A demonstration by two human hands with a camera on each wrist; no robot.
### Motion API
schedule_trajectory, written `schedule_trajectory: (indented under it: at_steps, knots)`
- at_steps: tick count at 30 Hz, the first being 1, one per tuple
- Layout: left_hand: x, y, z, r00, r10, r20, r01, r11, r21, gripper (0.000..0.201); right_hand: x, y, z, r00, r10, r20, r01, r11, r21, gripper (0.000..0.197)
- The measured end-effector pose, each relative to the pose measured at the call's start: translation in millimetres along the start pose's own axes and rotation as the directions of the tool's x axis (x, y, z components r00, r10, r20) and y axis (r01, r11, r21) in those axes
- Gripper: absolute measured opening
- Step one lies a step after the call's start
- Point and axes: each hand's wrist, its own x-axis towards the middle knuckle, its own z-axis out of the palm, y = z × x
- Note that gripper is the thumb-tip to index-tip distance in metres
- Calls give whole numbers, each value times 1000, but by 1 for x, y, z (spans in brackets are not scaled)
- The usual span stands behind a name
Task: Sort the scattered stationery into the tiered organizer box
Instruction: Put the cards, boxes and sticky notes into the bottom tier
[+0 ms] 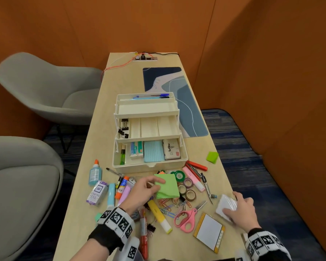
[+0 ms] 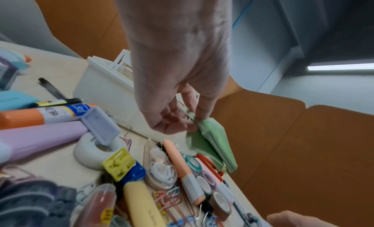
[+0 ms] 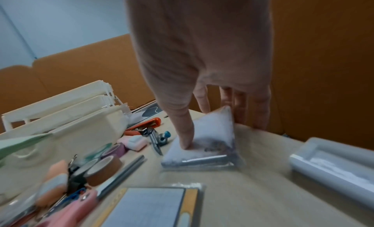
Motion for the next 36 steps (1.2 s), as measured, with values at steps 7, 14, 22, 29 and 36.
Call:
schedule_trajectory:
  at_steps: [7,14,22,29,36]
  knots:
    - [-5,13,-11,999,-46,8,47,993,-106,40,0,-23,-27,1000,-9,-19,12,982,188,42]
    - [-8,21,-11,998,3,61,12,967,-253,58,-20,-89,-48,972,-236,-22,181,681,709,35]
    - [3,28,-9,998,-13,68,28,974,-224,71,-20,-154,-14,857,-391,336,-75,550,832,21]
    - [17,14,-11,985,-171,35,171,985,-11,44,-16,-169,4,775,-467,426,-39,636,770,24]
    - [23,-10,-7,955,-288,76,289,957,-2,31,-11,-108,-15,856,-403,323,439,897,-44,21]
